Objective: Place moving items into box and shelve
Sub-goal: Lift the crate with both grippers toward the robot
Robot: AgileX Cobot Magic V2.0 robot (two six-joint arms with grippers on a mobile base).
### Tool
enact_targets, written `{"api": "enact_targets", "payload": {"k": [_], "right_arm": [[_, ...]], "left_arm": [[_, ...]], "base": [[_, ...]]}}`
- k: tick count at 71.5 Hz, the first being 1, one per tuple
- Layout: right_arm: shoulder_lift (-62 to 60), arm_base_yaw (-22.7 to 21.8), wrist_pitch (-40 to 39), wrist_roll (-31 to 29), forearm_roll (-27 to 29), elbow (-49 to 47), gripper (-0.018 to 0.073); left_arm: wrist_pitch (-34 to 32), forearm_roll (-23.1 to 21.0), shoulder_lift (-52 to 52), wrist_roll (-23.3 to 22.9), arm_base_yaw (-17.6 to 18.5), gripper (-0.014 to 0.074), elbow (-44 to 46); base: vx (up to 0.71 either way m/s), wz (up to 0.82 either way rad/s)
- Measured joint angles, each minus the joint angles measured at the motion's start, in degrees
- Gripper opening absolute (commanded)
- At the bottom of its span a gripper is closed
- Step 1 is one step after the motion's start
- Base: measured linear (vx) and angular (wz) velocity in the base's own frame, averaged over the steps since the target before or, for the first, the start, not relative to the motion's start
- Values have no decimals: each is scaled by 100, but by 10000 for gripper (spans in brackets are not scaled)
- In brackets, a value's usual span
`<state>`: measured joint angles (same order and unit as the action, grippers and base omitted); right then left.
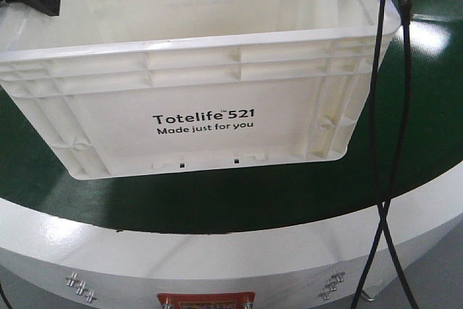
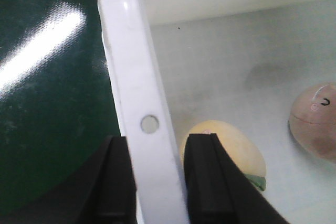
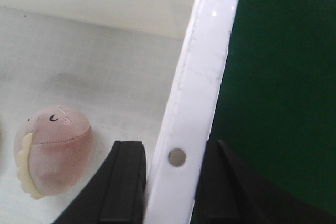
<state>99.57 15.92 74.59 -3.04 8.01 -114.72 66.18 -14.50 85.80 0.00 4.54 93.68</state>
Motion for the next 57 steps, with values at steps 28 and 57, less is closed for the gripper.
{"api": "enact_targets", "payload": {"k": [28,57], "right_arm": [[-11,-28,0,0,-35,0,-11],[-11,-32,0,13,-42,-2,-11]], "left_arm": [[-50,-190,0,40,-30,-20,0],[-208,-207,0,68,-30,-20,0]], "base": [[0,0],[0,0]]}}
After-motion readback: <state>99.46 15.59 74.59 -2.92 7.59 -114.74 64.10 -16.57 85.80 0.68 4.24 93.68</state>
